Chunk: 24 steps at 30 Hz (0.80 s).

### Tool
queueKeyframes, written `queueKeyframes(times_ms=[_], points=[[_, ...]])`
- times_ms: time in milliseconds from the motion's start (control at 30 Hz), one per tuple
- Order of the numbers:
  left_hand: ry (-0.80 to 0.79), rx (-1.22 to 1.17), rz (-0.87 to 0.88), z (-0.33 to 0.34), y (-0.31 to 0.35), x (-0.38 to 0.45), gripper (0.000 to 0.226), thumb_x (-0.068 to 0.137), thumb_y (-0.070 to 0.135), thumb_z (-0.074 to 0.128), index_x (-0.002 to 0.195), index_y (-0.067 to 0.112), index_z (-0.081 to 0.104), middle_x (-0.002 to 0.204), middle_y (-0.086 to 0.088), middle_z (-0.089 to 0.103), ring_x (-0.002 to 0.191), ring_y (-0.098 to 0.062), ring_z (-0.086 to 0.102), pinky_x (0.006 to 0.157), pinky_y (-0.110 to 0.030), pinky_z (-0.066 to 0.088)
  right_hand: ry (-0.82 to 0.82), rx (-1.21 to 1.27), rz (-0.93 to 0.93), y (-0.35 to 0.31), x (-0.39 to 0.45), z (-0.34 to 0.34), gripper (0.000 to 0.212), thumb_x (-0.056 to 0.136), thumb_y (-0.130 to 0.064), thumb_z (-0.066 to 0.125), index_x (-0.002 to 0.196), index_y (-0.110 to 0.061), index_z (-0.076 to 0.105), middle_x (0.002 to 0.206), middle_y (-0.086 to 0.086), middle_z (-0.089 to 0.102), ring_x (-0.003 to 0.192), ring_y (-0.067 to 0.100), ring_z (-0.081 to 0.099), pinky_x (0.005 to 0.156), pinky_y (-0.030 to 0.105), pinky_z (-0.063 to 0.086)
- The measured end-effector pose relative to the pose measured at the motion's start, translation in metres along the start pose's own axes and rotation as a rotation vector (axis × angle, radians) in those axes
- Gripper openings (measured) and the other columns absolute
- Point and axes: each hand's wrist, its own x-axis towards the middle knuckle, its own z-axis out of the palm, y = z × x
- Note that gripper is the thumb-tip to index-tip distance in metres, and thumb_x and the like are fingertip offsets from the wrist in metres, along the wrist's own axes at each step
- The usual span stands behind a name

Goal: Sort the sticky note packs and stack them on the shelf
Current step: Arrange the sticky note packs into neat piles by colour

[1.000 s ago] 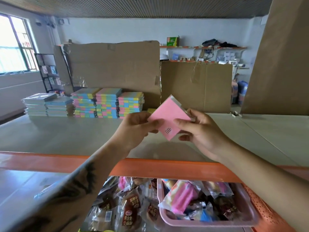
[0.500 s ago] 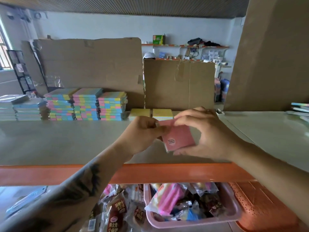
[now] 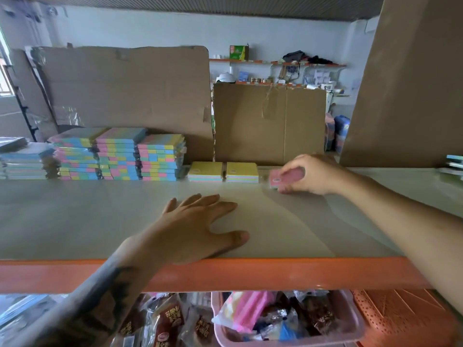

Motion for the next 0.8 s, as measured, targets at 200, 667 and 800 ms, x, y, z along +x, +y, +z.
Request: queueKeyframes(times_ms=[200,667,800], points=[[0.042,-0.007,0.006,0.004,-0.003,0.002,0.1,0.06,0.101,0.014,0.152,0.062,0.015,0.166,0.026,0.011,0.155,-0.008,0.005,0.126,-0.047,0.004,0.011,0.054,0.056,0.006,0.009,0.018,0.039,0.084,-0.061,0.073,0.121,-0.048,0.07,0.124,-0.015,0.068,0.117,0.016,0.061,0.097,0.031,0.047],[0.037,0.019,0.014,-0.001,0.002,0.001,0.083,0.08,0.092,0.032,0.153,0.056,0.02,0.166,0.023,0.013,0.153,-0.008,0.007,0.123,-0.045,0.004,-0.127,0.046,0.163,0.004,0.016,0.029,0.043,0.101,-0.04,0.058,0.144,-0.042,0.054,0.149,-0.006,0.055,0.131,0.021,0.053,0.109,0.034,0.042],[0.043,0.001,0.019,-0.002,0.001,0.001,0.083,0.08,0.092,0.033,0.153,0.054,0.023,0.166,0.021,0.016,0.152,-0.008,0.011,0.124,-0.048,0.007,-0.169,-0.063,0.177,0.001,-0.004,0.022,0.062,0.099,-0.061,0.045,0.157,-0.048,0.029,0.17,-0.009,0.023,0.156,0.019,0.023,0.126,0.04,0.022]])
